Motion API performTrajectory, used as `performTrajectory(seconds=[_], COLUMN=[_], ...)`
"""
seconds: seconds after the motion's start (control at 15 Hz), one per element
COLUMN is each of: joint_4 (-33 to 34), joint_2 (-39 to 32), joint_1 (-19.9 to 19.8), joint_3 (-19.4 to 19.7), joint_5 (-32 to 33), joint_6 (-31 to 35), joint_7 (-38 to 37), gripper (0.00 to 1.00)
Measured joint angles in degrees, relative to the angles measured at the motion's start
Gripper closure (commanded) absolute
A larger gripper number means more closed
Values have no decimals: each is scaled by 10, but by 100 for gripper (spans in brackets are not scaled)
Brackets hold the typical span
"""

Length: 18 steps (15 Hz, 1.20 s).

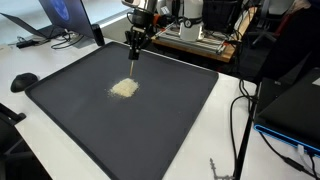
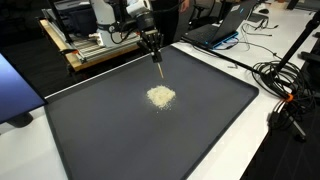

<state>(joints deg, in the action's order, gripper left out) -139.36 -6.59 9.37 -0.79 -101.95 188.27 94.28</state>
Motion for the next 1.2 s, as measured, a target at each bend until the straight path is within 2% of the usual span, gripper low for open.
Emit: performTrajectory(seconds=[0.27, 0.6, 1.2], joint_4=[0, -30, -34], joint_2=[-16, -32, -50], joint_1=[1, 1, 40], joint_3=[-17, -24, 30], joint_5=[38, 266, 278], joint_6=[21, 40, 51], joint_7=[8, -120, -52], gripper=[97, 97, 97])
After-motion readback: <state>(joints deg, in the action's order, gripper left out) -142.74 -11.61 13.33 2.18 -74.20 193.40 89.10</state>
